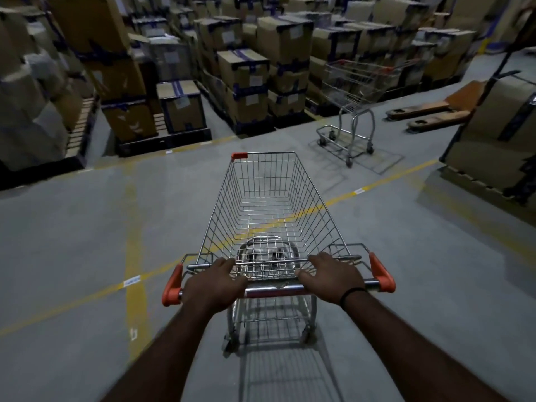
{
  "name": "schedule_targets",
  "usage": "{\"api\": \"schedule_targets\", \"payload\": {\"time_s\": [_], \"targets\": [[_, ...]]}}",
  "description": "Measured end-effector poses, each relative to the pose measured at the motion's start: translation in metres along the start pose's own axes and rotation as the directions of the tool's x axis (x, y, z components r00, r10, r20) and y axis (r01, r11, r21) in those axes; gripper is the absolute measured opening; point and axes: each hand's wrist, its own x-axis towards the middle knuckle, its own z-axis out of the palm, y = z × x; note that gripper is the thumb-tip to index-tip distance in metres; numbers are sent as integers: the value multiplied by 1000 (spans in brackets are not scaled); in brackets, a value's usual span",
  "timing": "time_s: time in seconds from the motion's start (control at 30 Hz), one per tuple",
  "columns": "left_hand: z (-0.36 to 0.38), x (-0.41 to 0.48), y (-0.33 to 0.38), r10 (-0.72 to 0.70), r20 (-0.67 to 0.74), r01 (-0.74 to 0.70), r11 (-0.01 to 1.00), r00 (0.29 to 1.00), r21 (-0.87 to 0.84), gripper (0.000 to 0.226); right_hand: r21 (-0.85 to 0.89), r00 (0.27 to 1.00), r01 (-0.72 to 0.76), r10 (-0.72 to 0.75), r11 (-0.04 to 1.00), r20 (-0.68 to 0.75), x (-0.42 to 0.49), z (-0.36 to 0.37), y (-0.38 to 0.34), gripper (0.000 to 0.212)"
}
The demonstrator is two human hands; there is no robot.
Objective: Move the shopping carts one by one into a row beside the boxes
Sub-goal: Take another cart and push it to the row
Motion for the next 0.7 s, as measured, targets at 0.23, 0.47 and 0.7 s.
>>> {"api": "schedule_targets", "payload": {"time_s": [0.23, 0.47, 0.7], "targets": [[-18, 102, 38, 67, 0, -67, 998, 998, 15, 68, 17, 997, -79, 79, 997, -25, 76, -31, 33, 73], [-45, 230, 81, 160, 4, -160, 987, 987, -2, 64, 46, 982, -169, 173, 985, -80, 180, -73, 65, 72], [-76, 356, 113, 210, 44, -211, 978, 977, 6, 70, 81, 956, -267, 275, 960, -106, 286, -109, 89, 61]]}}
